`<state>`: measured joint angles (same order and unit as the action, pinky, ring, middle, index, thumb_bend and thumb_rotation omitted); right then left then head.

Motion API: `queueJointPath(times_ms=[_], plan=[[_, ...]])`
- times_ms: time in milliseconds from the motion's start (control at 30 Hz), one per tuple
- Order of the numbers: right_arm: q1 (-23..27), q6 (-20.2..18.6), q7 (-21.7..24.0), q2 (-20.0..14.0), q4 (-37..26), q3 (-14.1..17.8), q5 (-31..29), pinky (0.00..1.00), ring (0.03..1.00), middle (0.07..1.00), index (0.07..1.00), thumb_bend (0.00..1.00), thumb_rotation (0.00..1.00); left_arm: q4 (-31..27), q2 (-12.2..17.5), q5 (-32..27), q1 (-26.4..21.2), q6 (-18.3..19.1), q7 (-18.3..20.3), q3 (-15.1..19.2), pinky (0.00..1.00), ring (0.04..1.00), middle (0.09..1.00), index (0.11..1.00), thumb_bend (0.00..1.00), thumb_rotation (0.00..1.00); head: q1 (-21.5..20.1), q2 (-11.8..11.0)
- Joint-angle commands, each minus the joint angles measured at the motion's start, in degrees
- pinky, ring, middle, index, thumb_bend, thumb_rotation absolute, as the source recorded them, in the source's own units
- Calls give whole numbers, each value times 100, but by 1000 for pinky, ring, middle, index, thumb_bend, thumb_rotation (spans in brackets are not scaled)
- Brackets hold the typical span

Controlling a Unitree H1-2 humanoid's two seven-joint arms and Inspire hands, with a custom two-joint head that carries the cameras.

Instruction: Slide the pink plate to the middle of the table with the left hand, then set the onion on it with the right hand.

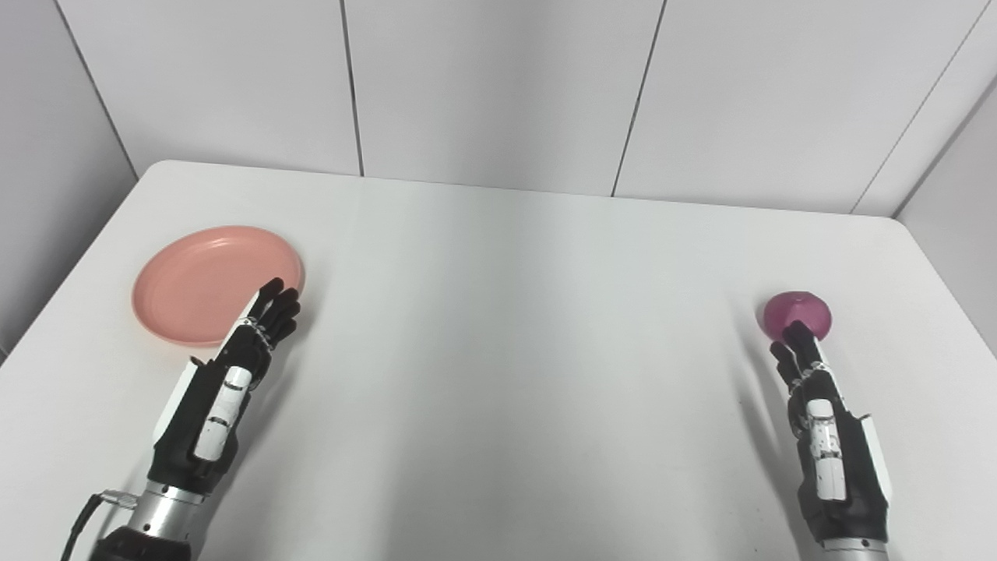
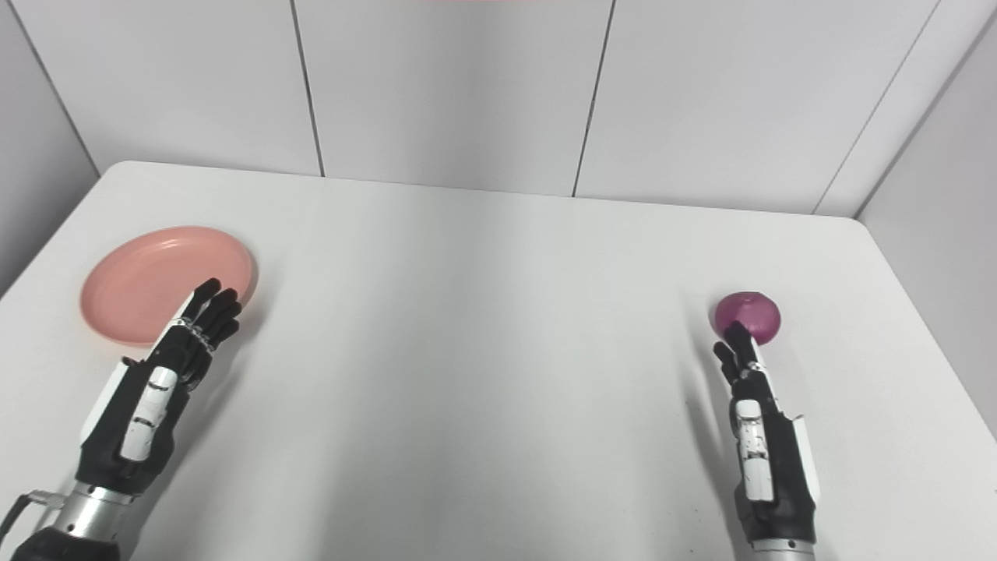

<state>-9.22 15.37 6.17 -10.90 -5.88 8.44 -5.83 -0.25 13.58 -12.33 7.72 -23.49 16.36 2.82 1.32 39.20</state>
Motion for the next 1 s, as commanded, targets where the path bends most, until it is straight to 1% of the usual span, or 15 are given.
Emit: queueJointPath(times_ms=[0,133,267,433,500,600,967], plan=[[-55,157,56,-40,286,-9,-104,988,954,973,974,261,1000,903,-490,10,291,220,1,-323,970,969,969,958,468,1000,-56,-12],[-47,205,113,-40,348,-17,-140,979,953,971,975,268,1000,860,-442,79,311,239,-14,-330,975,973,974,958,482,1000,-166,-15],[-68,116,23,13,269,-18,18,994,957,970,971,293,1000,870,-428,82,318,225,-18,-315,970,968,969,950,492,1000,-212,-16],[-75,118,2,35,248,-28,63,1000,956,972,968,267,1000,889,-415,33,328,214,11,-308,963,962,960,942,478,1000,-250,-17],[-74,115,-19,49,252,-22,86,998,953,968,964,272,1000,877,-412,-3,337,248,21,-306,971,965,962,949,470,1000,-265,-17],[-77,124,-35,55,259,-23,121,991,952,968,962,285,1000,915,-403,-46,335,202,58,-304,979,967,964,952,464,1000,-291,-14],[-66,152,-19,77,277,-28,53,986,950,958,951,291,1000,912,-389,-11,327,183,52,-293,968,961,958,947,446,1000,-297,-26]])
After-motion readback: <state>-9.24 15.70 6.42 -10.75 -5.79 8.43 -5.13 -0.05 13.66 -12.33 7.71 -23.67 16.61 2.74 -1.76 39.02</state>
